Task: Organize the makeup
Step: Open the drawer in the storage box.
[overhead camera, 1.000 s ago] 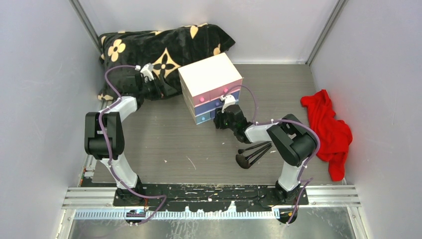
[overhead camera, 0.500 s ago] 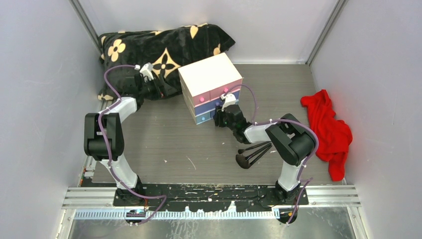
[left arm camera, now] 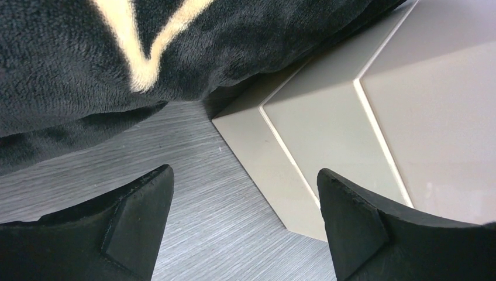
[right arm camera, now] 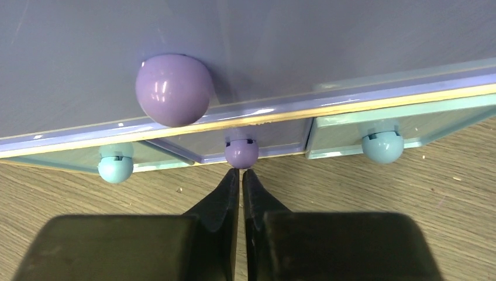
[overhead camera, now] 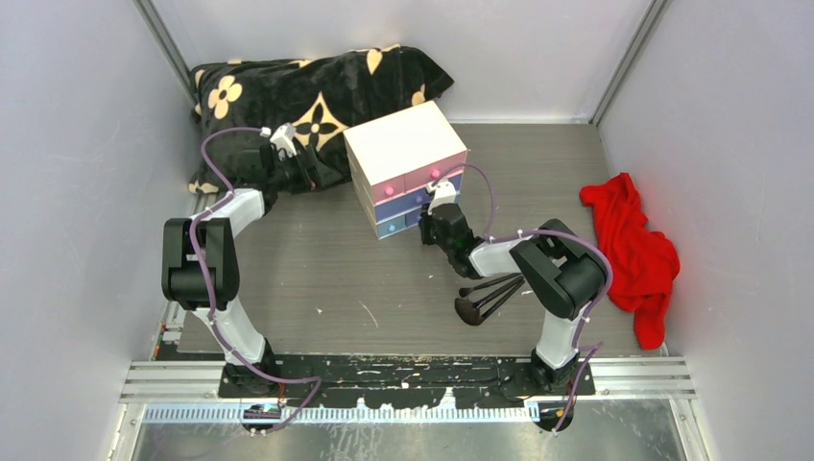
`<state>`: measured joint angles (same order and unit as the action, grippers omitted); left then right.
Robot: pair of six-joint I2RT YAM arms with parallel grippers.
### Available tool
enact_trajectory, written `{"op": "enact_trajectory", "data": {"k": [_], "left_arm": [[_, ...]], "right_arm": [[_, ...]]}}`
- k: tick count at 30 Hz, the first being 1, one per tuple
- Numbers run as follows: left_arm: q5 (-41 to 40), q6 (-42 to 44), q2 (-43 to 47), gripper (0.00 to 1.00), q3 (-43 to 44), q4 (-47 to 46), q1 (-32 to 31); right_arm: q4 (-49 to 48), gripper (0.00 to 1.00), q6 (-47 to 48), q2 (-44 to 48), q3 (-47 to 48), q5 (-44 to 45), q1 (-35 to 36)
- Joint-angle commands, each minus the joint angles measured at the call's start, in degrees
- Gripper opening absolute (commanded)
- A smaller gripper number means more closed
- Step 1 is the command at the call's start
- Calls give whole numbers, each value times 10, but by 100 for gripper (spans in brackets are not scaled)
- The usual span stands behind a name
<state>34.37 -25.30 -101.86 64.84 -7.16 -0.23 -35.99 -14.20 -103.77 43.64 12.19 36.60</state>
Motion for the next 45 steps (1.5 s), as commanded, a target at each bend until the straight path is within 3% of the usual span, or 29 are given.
{"op": "enact_trajectory", "data": {"k": [1, 8, 10, 11, 18, 39, 42, 45], "left_arm": [[13, -5, 27, 92, 1, -39, 0], [16, -10, 27, 93, -2, -47, 1], [17, -12, 26, 93, -2, -48, 1], [18, -13, 25, 93, -2, -50, 1], [17, -16, 19, 97, 3, -52, 0], [-14, 13, 24, 100, -2, -29, -4], [-13, 13, 23, 100, -2, -29, -4], [-11, 13, 22, 100, -1, -29, -4]], "right_arm": [[-39, 10, 10, 15, 1, 43, -2], [-44, 11, 19, 60, -56, 46, 3], [-57, 33, 28, 73, -71, 47, 7], [-64, 39, 32, 76, -76, 47, 9], [-92, 52, 56, 61, -64, 17, 11], [-84, 50, 59, -12, 18, -3, 11], [-82, 45, 59, -14, 20, 24, 11], [-81, 28, 61, -13, 20, 32, 11]]}}
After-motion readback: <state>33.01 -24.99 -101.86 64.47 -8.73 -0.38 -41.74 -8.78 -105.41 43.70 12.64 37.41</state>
